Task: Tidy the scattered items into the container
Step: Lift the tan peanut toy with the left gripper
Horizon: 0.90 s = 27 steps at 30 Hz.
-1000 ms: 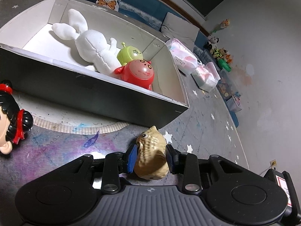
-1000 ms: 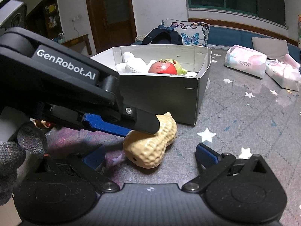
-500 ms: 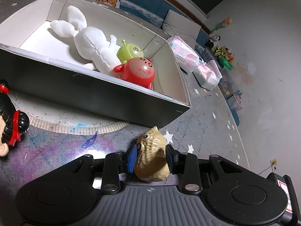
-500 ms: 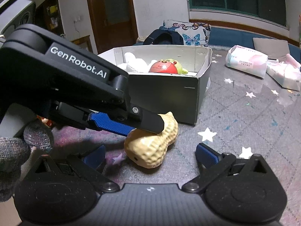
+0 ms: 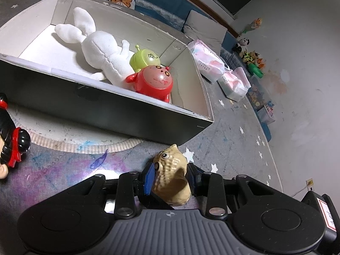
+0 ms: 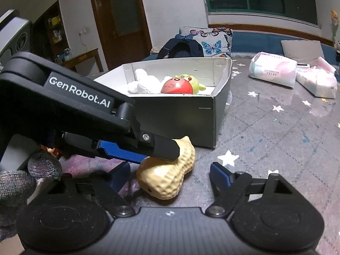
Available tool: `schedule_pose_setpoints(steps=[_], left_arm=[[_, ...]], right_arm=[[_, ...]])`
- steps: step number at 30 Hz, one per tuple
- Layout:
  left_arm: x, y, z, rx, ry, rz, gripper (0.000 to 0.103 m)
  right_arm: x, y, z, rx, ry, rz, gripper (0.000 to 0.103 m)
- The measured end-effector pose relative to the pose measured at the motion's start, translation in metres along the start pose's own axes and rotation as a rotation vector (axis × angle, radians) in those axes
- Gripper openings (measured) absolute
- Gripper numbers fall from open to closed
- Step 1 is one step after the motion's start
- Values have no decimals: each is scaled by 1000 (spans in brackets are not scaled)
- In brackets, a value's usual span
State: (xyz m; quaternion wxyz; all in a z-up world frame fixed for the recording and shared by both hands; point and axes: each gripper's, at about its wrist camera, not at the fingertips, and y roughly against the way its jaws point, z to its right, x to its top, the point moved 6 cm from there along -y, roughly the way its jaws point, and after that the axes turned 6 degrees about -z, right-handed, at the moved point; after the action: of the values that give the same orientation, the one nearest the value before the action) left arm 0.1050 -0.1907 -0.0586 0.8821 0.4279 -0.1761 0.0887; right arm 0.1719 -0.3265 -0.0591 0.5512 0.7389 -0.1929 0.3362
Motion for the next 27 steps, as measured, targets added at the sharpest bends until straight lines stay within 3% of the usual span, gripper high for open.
schedule_pose_setpoints(steps=[7, 12, 27], left_arm=[[1, 1, -3, 4, 5, 1, 35], [1, 1, -8, 1, 15, -5, 35], [4, 5, -11, -12, 18, 1, 35]], right_arm=[[3, -9, -1, -4, 22, -14, 88], [3, -14, -4, 7, 34, -19, 103], [6, -20, -8, -24, 11, -32, 103]])
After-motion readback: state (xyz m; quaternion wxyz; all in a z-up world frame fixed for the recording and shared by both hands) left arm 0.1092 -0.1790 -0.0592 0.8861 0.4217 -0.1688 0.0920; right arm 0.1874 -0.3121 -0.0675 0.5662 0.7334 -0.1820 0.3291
